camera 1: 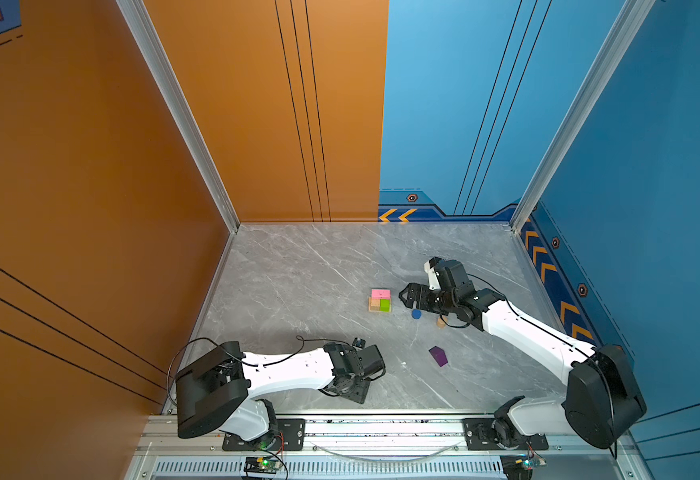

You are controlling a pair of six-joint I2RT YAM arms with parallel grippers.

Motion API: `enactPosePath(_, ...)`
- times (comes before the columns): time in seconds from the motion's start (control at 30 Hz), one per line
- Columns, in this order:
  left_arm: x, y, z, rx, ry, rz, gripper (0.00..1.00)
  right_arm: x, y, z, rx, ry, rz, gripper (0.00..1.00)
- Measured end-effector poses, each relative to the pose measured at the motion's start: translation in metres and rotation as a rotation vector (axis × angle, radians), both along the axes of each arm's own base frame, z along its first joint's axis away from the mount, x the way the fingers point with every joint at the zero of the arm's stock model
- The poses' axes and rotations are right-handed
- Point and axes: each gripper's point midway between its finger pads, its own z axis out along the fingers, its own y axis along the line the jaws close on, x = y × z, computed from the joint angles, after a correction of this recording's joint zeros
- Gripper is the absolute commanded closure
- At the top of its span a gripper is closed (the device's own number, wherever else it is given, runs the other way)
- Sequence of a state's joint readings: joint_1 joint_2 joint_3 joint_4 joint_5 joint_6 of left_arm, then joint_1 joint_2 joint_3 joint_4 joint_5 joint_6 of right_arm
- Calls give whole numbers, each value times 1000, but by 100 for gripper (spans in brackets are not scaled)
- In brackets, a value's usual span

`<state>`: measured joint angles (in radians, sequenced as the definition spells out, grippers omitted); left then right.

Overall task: Build the wood block tower
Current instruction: 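Close the left gripper on the light pink block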

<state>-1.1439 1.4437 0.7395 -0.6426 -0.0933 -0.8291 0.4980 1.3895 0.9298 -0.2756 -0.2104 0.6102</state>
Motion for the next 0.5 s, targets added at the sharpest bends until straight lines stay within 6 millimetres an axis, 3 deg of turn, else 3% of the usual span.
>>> enactPosePath(0.5,-2,-4,6,-28,-5,-2,27,0,1,-6,-1,20,-3,5)
